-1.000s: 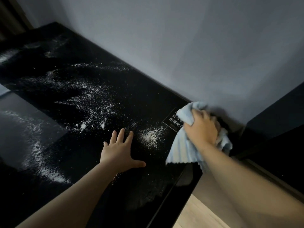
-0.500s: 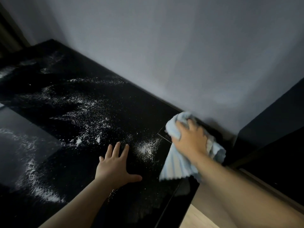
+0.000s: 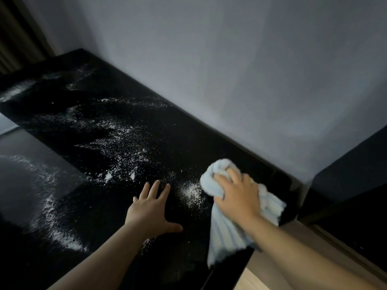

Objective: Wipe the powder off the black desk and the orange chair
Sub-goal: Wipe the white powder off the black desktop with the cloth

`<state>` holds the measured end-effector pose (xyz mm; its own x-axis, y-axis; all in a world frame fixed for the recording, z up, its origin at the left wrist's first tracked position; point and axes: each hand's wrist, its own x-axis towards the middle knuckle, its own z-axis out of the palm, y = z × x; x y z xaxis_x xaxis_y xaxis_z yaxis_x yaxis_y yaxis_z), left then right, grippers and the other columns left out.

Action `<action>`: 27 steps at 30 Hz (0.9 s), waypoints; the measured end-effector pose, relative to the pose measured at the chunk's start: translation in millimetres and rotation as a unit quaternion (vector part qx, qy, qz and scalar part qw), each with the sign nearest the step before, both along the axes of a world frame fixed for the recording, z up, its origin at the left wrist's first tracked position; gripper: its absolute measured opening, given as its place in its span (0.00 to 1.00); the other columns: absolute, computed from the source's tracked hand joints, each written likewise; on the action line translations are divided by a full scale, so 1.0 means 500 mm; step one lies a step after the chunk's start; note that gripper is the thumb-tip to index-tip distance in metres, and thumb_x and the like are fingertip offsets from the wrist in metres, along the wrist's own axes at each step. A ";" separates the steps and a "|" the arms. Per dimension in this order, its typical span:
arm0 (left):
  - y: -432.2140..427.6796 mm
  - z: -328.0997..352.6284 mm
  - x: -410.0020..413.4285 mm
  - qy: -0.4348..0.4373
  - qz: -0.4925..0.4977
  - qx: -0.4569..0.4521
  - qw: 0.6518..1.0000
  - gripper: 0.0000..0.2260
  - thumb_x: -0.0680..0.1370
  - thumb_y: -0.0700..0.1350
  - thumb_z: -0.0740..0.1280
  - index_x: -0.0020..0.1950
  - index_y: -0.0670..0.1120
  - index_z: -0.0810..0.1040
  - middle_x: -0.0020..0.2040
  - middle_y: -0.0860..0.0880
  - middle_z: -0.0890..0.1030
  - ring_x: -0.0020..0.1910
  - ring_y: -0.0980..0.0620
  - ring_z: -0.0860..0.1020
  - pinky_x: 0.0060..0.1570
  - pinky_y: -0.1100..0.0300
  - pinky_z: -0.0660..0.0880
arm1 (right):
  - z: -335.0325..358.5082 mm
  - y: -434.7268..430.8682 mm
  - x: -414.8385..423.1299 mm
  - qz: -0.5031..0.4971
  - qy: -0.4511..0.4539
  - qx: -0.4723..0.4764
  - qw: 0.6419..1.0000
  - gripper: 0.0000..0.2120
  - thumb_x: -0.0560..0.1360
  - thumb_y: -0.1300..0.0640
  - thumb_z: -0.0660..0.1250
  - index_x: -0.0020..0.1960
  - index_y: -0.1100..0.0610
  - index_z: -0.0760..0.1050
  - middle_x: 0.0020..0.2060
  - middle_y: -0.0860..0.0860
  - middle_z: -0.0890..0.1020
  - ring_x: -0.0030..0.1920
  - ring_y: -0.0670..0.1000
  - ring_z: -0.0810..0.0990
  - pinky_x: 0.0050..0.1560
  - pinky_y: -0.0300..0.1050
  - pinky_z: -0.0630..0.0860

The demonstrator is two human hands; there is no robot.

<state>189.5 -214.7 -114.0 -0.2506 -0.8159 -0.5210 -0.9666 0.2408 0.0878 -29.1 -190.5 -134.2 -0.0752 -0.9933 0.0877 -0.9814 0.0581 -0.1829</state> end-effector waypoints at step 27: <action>-0.013 0.020 0.025 -0.007 -0.060 0.022 0.998 0.52 0.67 0.67 0.69 0.78 0.52 0.40 0.78 0.54 0.38 0.77 0.50 0.39 0.70 0.47 0.61 | 0.015 0.044 0.088 0.150 -0.001 0.060 0.987 0.26 0.69 0.43 0.59 0.67 0.40 0.64 0.66 0.48 0.69 0.60 0.59 0.71 0.54 0.59 0.69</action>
